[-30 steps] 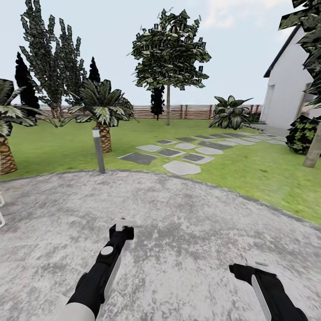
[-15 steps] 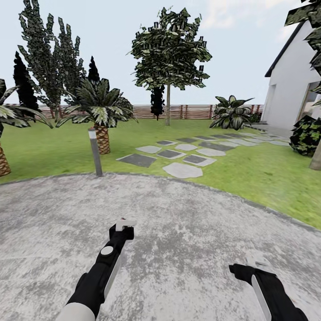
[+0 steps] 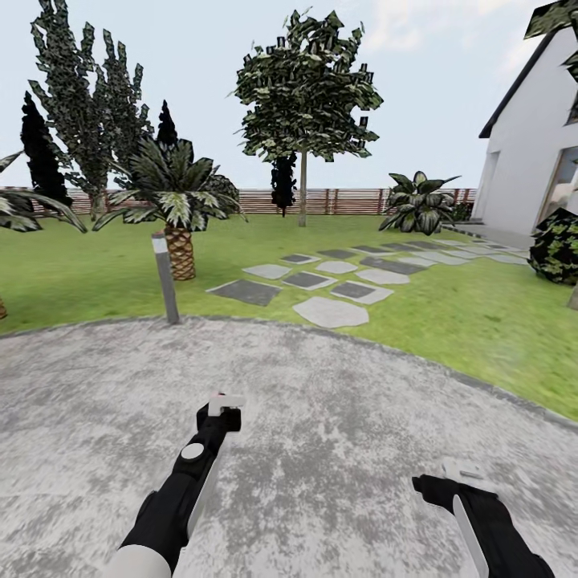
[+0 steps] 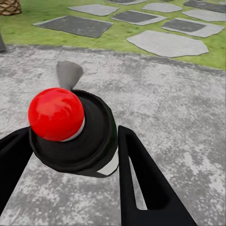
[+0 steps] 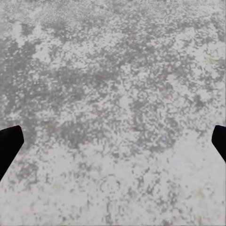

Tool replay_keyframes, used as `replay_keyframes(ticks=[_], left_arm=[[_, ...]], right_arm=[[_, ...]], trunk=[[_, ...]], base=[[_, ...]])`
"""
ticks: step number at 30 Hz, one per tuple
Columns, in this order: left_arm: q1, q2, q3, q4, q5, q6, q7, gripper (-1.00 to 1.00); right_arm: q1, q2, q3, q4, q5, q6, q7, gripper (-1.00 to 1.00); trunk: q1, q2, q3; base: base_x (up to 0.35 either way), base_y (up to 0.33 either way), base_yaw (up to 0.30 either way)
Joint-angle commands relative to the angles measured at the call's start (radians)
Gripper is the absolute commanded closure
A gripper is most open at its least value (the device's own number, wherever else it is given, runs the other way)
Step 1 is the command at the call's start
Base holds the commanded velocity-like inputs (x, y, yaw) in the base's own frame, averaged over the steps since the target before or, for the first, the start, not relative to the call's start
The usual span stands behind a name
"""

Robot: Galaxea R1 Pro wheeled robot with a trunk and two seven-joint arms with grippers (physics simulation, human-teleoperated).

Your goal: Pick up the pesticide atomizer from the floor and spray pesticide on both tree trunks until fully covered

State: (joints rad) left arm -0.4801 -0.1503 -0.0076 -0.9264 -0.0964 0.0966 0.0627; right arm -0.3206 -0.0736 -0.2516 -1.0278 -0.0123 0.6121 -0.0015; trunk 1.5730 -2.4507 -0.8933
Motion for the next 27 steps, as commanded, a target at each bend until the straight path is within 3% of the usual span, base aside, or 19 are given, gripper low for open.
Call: replay_keyframes(ticks=[1, 27], left_arm=[[0.000, 0.000, 0.000, 0.000, 0.000, 0.000, 0.000, 1.00], [0.000, 0.000, -0.002, 0.000, 0.000, 0.000, 0.000, 1.00]], right_arm=[[0.000, 0.000, 0.000, 0.000, 0.000, 0.000, 0.000, -1.00], [0.000, 0.000, 0.001, 0.000, 0.000, 0.000, 0.000, -1.00]], trunk=[[0.000, 0.000, 0.000], [0.000, 0.000, 0.011]], base=[[0.337, 0.000, 0.000], [0.337, 0.000, 0.000]])
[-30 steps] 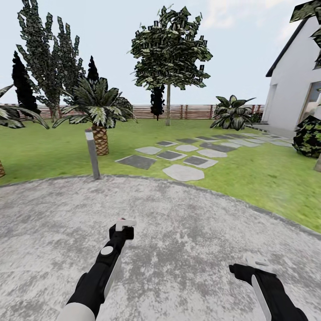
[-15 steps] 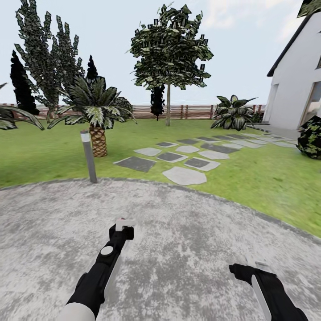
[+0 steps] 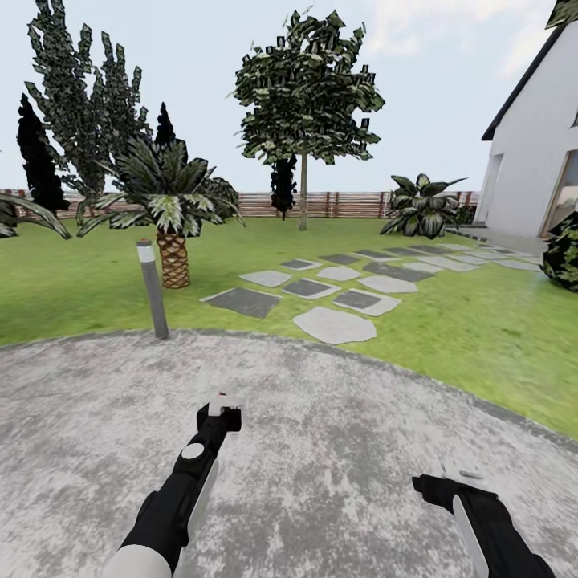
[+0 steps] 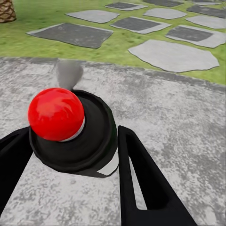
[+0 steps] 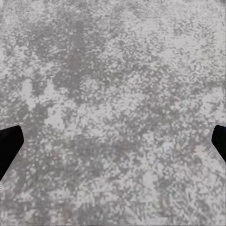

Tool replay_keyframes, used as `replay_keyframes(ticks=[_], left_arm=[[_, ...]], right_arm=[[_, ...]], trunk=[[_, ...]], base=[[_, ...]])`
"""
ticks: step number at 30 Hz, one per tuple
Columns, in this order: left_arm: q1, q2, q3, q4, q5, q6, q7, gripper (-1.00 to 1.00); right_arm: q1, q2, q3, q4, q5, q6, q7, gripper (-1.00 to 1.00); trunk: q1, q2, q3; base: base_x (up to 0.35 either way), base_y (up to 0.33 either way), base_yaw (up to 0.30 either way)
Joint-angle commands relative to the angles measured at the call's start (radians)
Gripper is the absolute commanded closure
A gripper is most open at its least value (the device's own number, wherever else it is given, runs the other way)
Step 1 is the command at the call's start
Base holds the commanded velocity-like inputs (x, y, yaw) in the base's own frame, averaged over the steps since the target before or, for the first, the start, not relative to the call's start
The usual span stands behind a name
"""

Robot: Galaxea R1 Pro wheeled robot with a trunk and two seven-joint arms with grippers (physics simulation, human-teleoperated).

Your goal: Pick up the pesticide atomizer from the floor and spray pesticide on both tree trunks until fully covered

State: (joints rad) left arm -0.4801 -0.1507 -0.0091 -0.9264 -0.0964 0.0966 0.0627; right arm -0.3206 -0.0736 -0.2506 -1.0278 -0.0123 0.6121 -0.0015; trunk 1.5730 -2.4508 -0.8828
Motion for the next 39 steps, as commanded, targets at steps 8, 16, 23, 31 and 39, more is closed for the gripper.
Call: replay_keyframes(ticks=[8, 16, 23, 31, 39], left_arm=[[0.000, 0.000, 0.000, 0.000, 0.000, 0.000, 0.000, 1.00], [0.000, 0.000, 0.000, 0.000, 0.000, 0.000, 0.000, 1.00], [0.000, 0.000, 0.000, 0.000, 0.000, 0.000, 0.000, 1.00], [0.000, 0.000, 0.000, 0.000, 0.000, 0.000, 0.000, 1.00], [0.000, -0.001, 0.000, 0.000, 0.000, 0.000, 0.000, 1.00]], right_arm=[[0.000, 0.001, 0.001, 0.000, 0.000, 0.000, 0.000, -1.00], [0.000, 0.002, 0.001, 0.000, 0.000, 0.000, 0.000, -1.00], [0.000, 0.002, 0.001, 0.000, 0.000, 0.000, 0.000, -1.00], [0.000, 0.002, 0.001, 0.000, 0.000, 0.000, 0.000, -1.00], [0.000, 0.001, 0.001, 0.000, 0.000, 0.000, 0.000, -1.00]], trunk=[[0.000, 0.000, 0.006], [0.000, 0.000, 0.006], [0.000, 0.000, 0.006], [0.000, 0.000, 0.006], [0.000, 0.000, 0.006]], base=[[0.337, 0.000, 0.000], [0.337, 0.000, 0.000], [0.337, 0.000, 0.000], [0.337, 0.000, 0.000], [0.337, 0.000, 0.000]])
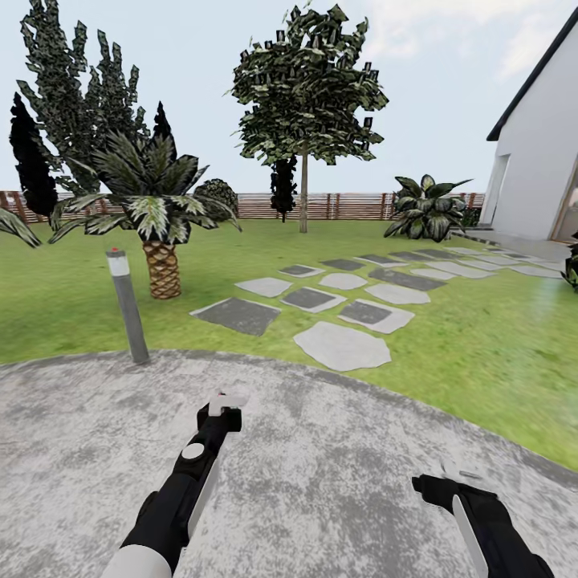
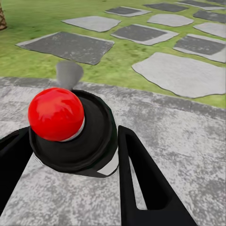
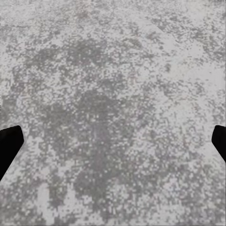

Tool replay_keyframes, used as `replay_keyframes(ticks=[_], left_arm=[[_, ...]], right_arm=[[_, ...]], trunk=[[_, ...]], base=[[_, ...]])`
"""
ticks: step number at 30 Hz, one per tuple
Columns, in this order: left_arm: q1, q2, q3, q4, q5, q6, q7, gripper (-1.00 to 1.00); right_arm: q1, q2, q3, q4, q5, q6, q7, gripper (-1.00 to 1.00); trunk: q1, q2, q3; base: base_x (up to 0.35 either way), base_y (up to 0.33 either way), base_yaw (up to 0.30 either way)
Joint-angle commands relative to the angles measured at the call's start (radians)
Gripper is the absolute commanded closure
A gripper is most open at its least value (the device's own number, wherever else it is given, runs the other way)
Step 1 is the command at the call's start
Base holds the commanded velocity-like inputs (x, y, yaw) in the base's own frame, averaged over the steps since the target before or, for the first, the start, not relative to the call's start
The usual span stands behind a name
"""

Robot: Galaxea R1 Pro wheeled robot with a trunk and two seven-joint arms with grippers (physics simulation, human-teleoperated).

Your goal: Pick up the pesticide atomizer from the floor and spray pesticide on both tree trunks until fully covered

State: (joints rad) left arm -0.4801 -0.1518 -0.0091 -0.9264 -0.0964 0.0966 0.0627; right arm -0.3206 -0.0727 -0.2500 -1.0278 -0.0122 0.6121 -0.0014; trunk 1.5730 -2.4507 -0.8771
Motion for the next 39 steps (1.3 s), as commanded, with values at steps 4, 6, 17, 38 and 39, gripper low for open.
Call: replay_keyframes(ticks=[4, 6, 17, 38, 39], left_arm=[[0.000, 0.000, 0.000, 0.000, 0.000, 0.000, 0.000, 1.00], [0.000, 0.000, 0.000, 0.000, 0.000, 0.000, 0.000, 1.00], [0.000, 0.000, 0.000, 0.000, 0.000, 0.000, 0.000, 1.00], [0.000, 0.000, -0.001, 0.000, 0.000, 0.000, 0.000, 1.00], [0.000, 0.000, 0.000, 0.000, 0.000, 0.000, 0.000, 1.00]], right_arm=[[0.000, 0.000, 0.000, 0.000, 0.000, 0.000, 0.000, -1.00], [0.000, 0.000, 0.000, 0.000, 0.000, 0.000, 0.000, -1.00], [0.000, 0.001, 0.000, 0.000, 0.000, 0.000, 0.000, -1.00], [0.000, -0.001, -0.001, 0.000, 0.000, 0.000, 0.000, -1.00], [0.000, -0.001, -0.001, 0.000, 0.000, 0.000, 0.000, -1.00]], trunk=[[0.000, 0.000, 0.000], [0.000, 0.000, 0.000], [0.000, 0.000, -0.004], [0.000, 0.000, -0.006], [0.000, 0.000, -0.006]], base=[[0.337, 0.000, 0.000], [0.337, 0.000, 0.000], [0.337, -0.068, 0.050], [0.337, -0.120, 0.012], [0.337, -0.129, 0.022]])
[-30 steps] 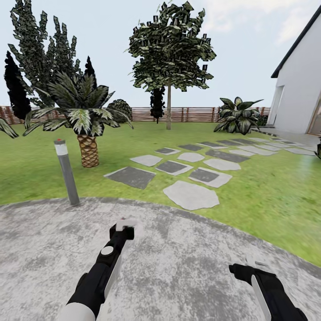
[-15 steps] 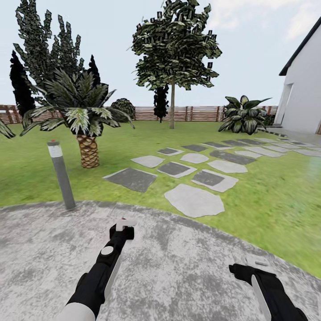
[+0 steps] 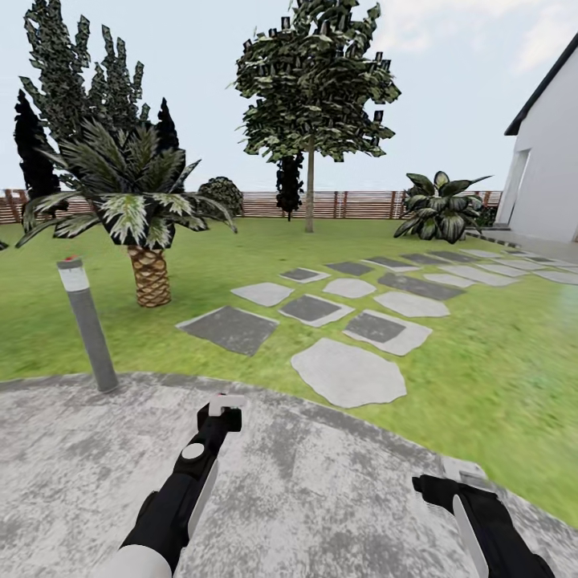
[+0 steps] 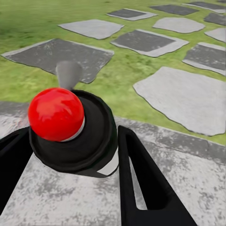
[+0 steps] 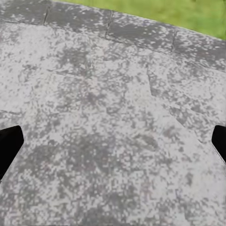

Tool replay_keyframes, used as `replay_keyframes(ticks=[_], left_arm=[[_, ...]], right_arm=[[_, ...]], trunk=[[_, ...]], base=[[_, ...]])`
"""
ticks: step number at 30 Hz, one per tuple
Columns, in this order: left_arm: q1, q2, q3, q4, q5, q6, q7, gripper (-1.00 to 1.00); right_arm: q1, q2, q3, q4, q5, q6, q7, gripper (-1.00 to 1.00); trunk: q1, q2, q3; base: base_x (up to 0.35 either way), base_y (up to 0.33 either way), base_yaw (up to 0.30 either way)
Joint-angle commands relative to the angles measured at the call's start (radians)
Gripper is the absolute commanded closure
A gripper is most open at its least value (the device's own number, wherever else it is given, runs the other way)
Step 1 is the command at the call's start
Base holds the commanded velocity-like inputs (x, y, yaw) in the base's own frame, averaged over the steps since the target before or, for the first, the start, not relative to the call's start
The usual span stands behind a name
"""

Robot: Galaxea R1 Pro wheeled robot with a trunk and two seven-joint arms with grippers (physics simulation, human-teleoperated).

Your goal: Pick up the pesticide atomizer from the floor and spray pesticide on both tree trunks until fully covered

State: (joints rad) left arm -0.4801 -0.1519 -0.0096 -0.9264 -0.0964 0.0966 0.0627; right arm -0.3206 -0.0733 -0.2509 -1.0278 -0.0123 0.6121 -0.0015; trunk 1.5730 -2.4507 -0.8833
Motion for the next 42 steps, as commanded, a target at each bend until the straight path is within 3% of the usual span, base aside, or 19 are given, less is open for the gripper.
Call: replay_keyframes(ticks=[1, 42], left_arm=[[0.000, 0.000, 0.000, 0.000, 0.000, 0.000, 0.000, 1.00], [0.000, 0.000, 0.000, 0.000, 0.000, 0.001, 0.000, 1.00]], right_arm=[[0.000, 0.000, 0.000, 0.000, 0.000, 0.000, 0.000, -1.00], [0.000, 0.000, 0.000, 0.000, 0.001, 0.000, 0.000, -1.00]], trunk=[[0.000, 0.000, 0.000], [0.000, 0.000, 0.000]], base=[[0.337, -0.129, 0.060], [0.337, -0.129, 0.010]])
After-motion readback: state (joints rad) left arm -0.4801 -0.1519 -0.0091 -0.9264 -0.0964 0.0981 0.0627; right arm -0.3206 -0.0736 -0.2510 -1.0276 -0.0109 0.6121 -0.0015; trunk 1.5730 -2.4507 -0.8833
